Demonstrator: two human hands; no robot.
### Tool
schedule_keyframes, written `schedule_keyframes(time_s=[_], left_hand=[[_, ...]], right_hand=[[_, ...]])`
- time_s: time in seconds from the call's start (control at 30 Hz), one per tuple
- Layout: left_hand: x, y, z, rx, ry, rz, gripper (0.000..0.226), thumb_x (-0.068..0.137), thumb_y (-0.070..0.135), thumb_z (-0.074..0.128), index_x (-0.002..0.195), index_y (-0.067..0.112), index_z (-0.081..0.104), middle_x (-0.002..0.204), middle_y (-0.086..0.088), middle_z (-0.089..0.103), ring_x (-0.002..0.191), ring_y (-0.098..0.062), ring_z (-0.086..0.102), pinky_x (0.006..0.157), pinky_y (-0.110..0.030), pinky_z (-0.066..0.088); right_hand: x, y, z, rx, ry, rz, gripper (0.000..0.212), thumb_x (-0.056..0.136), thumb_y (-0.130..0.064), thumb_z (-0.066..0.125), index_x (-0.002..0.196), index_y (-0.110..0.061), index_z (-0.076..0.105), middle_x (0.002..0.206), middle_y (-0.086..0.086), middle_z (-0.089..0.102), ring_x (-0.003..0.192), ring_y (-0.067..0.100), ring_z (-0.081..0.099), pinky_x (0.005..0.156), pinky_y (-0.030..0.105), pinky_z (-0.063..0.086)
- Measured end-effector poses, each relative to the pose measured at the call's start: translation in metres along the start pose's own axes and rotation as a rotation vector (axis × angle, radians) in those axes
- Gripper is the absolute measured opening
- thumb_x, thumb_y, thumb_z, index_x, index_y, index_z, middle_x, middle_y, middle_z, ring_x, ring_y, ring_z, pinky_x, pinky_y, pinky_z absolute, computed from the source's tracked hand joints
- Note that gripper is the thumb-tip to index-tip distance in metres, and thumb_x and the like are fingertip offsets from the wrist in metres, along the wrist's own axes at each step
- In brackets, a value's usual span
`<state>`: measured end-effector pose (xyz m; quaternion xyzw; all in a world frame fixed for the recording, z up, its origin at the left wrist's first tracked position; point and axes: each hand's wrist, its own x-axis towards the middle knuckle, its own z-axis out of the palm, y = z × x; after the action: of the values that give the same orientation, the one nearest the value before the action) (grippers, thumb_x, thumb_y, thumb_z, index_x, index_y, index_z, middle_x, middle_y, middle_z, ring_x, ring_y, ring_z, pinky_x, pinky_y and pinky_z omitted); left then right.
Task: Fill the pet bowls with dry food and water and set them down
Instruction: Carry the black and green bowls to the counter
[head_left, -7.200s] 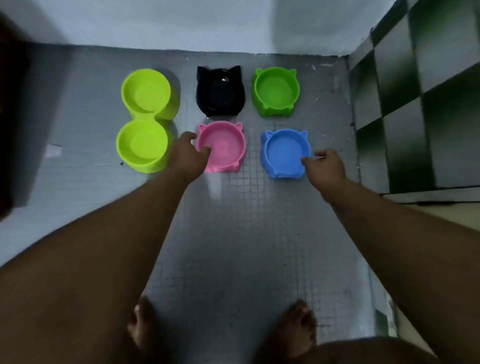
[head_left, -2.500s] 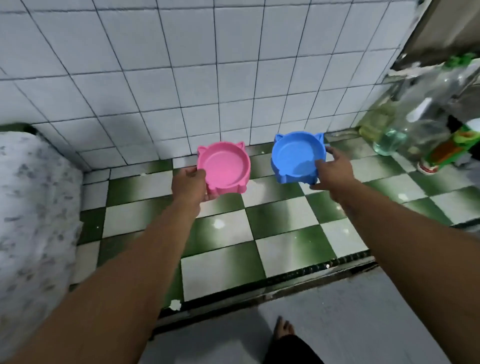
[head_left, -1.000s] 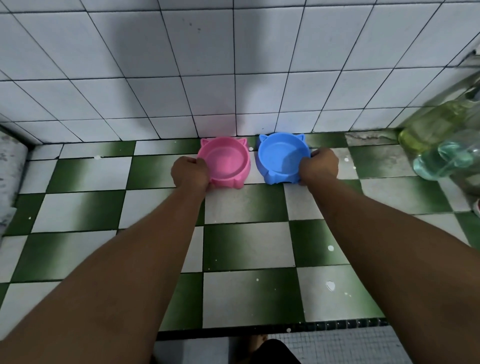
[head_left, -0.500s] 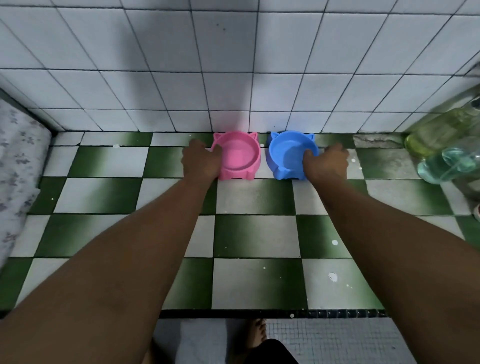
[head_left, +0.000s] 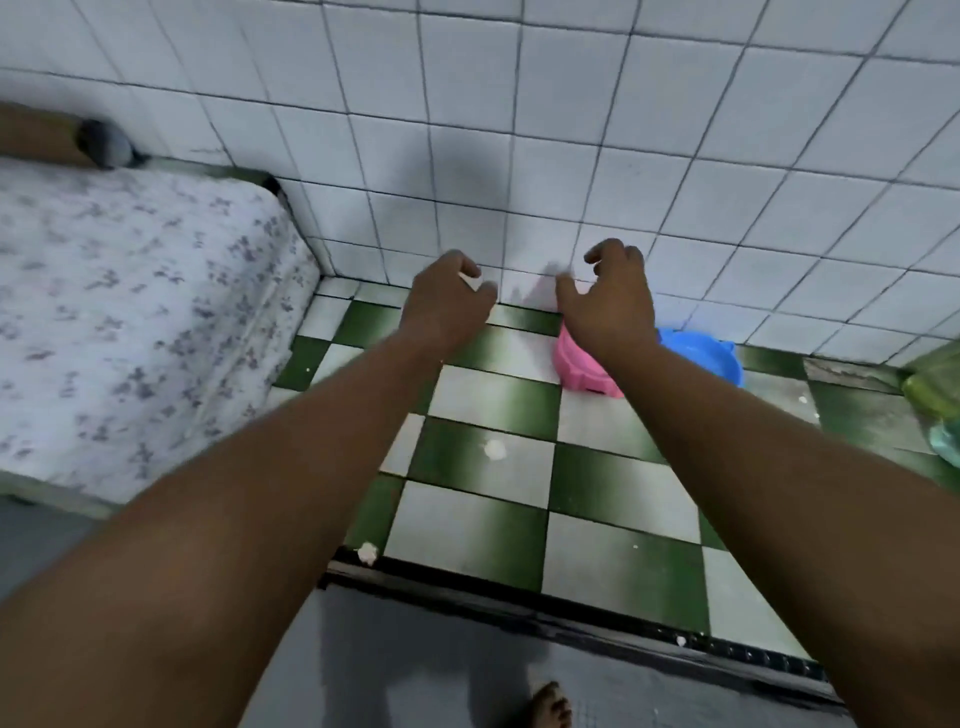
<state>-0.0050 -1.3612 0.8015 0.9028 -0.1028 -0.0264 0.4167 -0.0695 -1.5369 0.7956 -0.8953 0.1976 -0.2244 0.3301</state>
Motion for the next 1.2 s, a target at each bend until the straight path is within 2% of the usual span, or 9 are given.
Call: schedule_keyframes(time_s=[0.17,0.27,0.4,0.63,0.87,0.97,1.03,1.13,1.2], left_hand=[[-0.016,-0.045,-0.156,-0.055,0.139,0.006,0.023,0.093,0.034,0.065,0.112,0.020,0.062,0.087,0.008,0.063,0.079,-0.011,0.063,0.071,-0.027,0.049],[-0.034,-0.088,-0.241,-0.051,0.235,0.007,0.021,0.093,0.035,0.065,0.109,0.023,0.062,0.087,0.011,0.061,0.085,-0.011,0.060,0.073,-0.027,0.045],[-0.070,-0.149,-0.344,-0.063,0.309,-0.031,0.022,0.095,0.036,0.065,0.111,0.021,0.061,0.081,0.007,0.062,0.071,-0.009,0.060,0.058,-0.026,0.044],[-0.141,-0.265,-0.498,0.002,0.534,-0.186,0.019,0.095,0.034,0.065,0.109,0.023,0.059,0.080,0.009,0.062,0.074,-0.009,0.060,0.058,-0.021,0.038],[-0.212,-0.402,-0.591,0.045,0.724,-0.427,0.030,0.094,0.032,0.066,0.121,0.019,0.064,0.095,0.003,0.066,0.088,-0.016,0.062,0.069,-0.023,0.040],[-0.236,-0.458,-0.628,0.054,0.807,-0.549,0.031,0.094,0.032,0.066,0.121,0.018,0.064,0.098,0.000,0.069,0.084,-0.016,0.062,0.062,-0.018,0.039],[-0.251,-0.492,-0.654,0.059,0.862,-0.640,0.032,0.095,0.032,0.066,0.124,0.018,0.063,0.099,0.000,0.069,0.083,-0.015,0.059,0.065,-0.019,0.041],[-0.271,-0.538,-0.689,0.050,0.944,-0.785,0.035,0.096,0.032,0.064,0.127,0.017,0.061,0.100,0.000,0.069,0.088,-0.015,0.058,0.076,-0.024,0.042],[-0.281,-0.567,-0.708,0.042,0.987,-0.869,0.036,0.096,0.031,0.063,0.128,0.017,0.061,0.101,0.000,0.071,0.091,-0.016,0.059,0.075,-0.022,0.038]], right_hand=[[-0.027,-0.140,0.054,0.049,-0.040,-0.116,0.038,0.088,-0.041,0.061,0.117,-0.019,0.052,0.118,0.002,0.052,0.095,0.021,0.058,0.084,0.038,0.049],[-0.056,-0.219,0.094,0.065,-0.086,-0.201,0.038,0.088,-0.043,0.061,0.117,-0.020,0.051,0.118,0.001,0.052,0.097,0.020,0.058,0.083,0.038,0.050],[-0.098,-0.326,0.147,0.100,-0.131,-0.332,0.039,0.088,-0.043,0.063,0.119,-0.020,0.052,0.119,0.001,0.053,0.099,0.017,0.057,0.083,0.035,0.049],[-0.181,-0.486,0.248,0.195,-0.297,-0.574,0.041,0.089,-0.040,0.064,0.123,-0.020,0.052,0.122,0.000,0.054,0.096,0.006,0.049,0.082,0.025,0.037],[-0.261,-0.599,0.377,0.262,-0.610,-0.794,0.044,0.089,-0.038,0.064,0.129,-0.021,0.053,0.122,-0.002,0.058,0.104,0.013,0.058,0.085,0.024,0.040],[-0.295,-0.646,0.439,0.321,-0.727,-0.890,0.044,0.089,-0.033,0.067,0.128,-0.016,0.055,0.120,0.002,0.060,0.106,0.017,0.058,0.086,0.023,0.038],[-0.319,-0.677,0.481,0.366,-0.797,-0.957,0.044,0.088,-0.031,0.069,0.126,-0.013,0.057,0.119,0.006,0.062,0.107,0.020,0.060,0.088,0.024,0.042],[-0.350,-0.721,0.537,0.440,-0.960,-0.951,0.044,0.088,-0.029,0.071,0.126,-0.011,0.058,0.118,0.007,0.062,0.098,0.017,0.061,0.090,0.031,0.050],[-0.366,-0.747,0.568,0.438,-1.050,-0.928,0.042,0.088,-0.028,0.070,0.126,-0.014,0.058,0.119,0.005,0.061,0.095,0.013,0.057,0.087,0.025,0.046]])
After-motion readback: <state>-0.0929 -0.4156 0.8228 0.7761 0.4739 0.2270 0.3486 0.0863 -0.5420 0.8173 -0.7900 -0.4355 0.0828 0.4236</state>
